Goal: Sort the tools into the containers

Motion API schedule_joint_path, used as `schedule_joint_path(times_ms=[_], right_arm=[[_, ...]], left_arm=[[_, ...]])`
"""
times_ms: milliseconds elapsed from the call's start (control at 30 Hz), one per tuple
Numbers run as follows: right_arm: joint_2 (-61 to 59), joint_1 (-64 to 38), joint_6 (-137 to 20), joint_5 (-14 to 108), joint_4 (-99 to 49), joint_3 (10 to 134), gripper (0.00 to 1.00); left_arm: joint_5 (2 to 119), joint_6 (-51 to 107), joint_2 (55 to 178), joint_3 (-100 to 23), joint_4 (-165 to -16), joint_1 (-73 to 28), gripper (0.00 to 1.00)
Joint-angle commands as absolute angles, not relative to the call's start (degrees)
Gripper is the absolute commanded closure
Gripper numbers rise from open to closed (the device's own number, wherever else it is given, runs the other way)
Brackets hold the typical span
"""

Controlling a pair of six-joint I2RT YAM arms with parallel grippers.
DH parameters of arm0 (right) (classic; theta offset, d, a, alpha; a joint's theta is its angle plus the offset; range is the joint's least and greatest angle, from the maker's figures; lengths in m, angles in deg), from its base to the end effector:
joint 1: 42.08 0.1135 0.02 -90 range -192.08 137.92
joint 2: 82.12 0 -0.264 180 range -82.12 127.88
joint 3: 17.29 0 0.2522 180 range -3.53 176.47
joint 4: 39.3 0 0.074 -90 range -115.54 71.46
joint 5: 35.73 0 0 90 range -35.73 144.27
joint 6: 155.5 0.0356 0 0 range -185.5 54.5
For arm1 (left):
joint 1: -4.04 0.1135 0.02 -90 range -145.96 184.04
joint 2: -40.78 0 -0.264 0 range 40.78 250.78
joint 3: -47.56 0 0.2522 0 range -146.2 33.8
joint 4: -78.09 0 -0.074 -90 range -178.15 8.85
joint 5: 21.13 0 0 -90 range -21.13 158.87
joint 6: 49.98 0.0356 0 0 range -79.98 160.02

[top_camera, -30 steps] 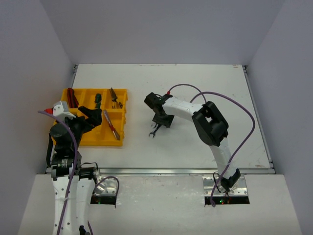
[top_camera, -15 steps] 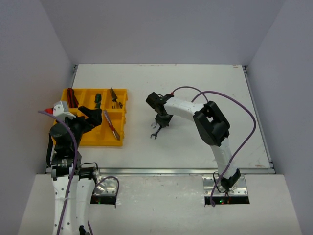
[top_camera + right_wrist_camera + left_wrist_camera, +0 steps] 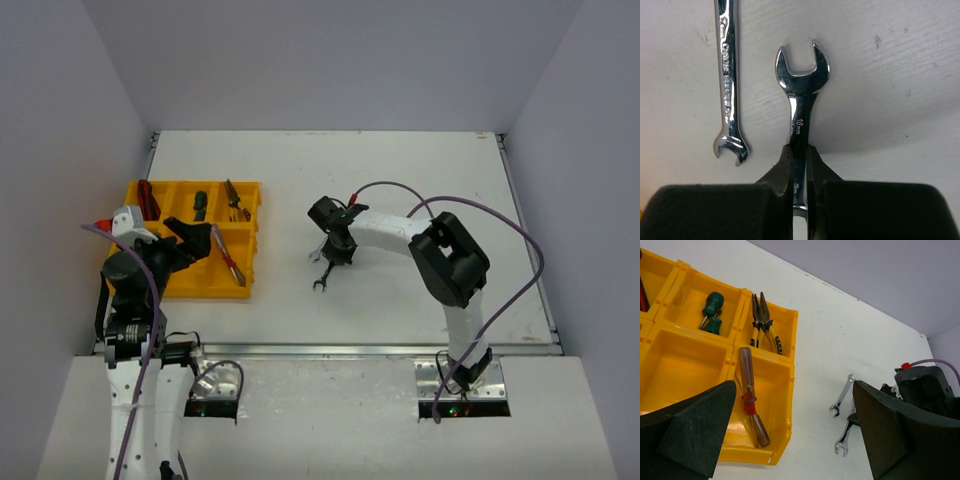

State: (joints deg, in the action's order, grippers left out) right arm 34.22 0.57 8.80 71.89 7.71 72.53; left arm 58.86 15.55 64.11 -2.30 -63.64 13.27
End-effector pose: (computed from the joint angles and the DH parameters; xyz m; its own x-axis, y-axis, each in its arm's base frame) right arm 0.2966 0.2586 0.1340 -0.7517 0.5550 -0.3562 0.5214 0.8309 0.1944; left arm 0.1096 0.0115 0.3085 -0.1869 -0.4436 -0.8765 -0.0741 0.8960 -0.4377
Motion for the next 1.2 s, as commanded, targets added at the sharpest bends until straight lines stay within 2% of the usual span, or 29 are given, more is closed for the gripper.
schedule_joint_path(times_ms=[0,433,667,833,1033,1167], right_arm=[[31.28,2.68,-3.24,76.10,8.70,66.90,1.00],[16.61,3.27,-24.48,68.85,-1.20,55.43,1.00],[12.46,3.19,-27.61,67.10,-1.90,54.66,1.00],[6.96,3.78,-29.35,64.78,-5.28,52.23,1.00],[0.57,4.86,-29.34,62.41,-7.94,52.05,1.00],[-2.41,5.20,-29.64,58.46,-10.39,51.75,1.00]], left_arm=[[55.65,16.41,65.39,-2.78,-67.23,11.93,0.00],[49.00,14.03,73.49,-4.45,-67.31,8.24,0.00],[41.36,6.37,74.88,4.17,-77.32,5.97,0.00],[35.05,-2.74,78.57,12.11,-92.35,0.97,0.00],[44.35,-10.09,84.02,14.90,-106.40,-15.22,0.00],[48.66,-13.36,89.13,15.52,-114.21,-20.13,0.00]])
